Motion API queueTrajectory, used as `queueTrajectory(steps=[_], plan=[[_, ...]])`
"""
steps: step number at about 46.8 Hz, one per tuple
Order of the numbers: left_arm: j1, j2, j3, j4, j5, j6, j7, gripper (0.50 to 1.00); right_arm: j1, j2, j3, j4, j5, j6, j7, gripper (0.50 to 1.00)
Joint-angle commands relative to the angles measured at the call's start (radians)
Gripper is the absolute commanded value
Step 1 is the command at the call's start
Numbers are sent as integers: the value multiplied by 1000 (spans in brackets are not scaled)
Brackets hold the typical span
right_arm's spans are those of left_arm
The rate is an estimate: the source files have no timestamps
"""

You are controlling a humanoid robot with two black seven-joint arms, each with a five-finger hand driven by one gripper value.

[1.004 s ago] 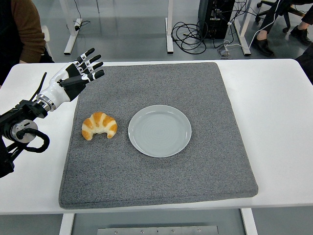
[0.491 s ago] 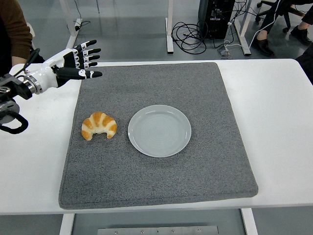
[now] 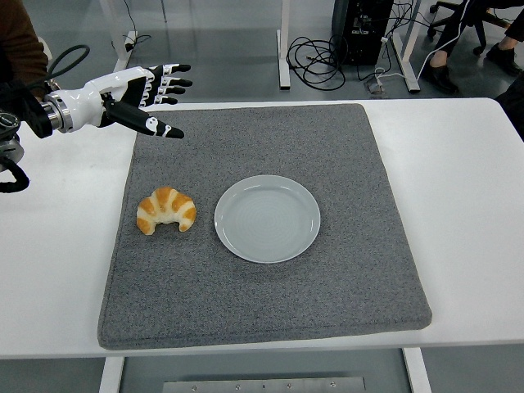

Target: Place the bread on the plate

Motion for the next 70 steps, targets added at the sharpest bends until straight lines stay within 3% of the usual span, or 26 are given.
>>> queueTrajectory(steps=[1,15,28,43,57,70], plan=[[-34,36,16,-58,55,2,1,978,0,0,0,0,0,0,0,1000],[-49,131,15,-199,350,8,0,978,0,0,0,0,0,0,0,1000],[47,154,9,-205,508,111,-11,978,0,0,0,0,0,0,0,1000],[175,108,-14,-204,509,249,-31,978,0,0,0,0,0,0,0,1000],[221,62,-14,-185,509,304,-51,977,-2,0,0,0,0,0,0,1000],[250,14,-11,-100,509,332,-83,977,-2,0,0,0,0,0,0,1000]])
